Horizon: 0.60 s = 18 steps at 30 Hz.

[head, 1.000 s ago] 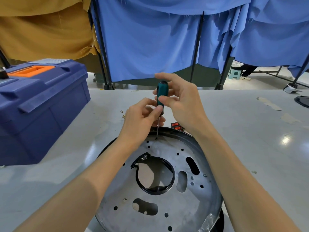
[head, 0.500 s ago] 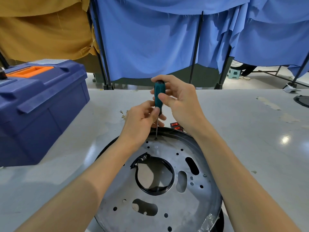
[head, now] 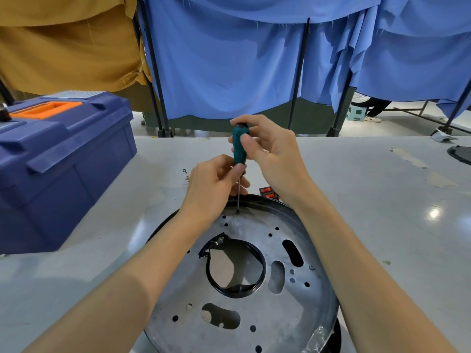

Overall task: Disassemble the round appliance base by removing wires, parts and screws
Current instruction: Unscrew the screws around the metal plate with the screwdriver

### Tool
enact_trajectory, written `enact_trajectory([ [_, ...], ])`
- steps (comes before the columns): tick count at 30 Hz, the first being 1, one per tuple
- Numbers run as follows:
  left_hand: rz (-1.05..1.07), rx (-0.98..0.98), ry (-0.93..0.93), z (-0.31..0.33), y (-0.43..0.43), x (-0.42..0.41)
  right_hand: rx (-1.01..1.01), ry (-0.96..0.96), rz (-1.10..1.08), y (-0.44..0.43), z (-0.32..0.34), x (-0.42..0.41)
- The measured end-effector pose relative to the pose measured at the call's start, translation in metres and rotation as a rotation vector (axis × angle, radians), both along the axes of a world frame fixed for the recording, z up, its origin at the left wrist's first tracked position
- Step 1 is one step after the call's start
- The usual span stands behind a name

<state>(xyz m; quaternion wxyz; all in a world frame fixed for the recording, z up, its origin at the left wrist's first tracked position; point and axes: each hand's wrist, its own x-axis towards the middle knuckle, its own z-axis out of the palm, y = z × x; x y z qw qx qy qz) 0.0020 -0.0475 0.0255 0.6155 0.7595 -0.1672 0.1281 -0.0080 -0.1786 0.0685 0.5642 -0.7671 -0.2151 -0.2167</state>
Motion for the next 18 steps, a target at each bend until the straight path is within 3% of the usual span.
enact_trajectory([
  [18, 0.037, 0.025, -0.004, -0.0027, -0.0003, -0.0006, -0.049, -0.035, -0.038, 0.0027, 0.0005, -0.0024],
])
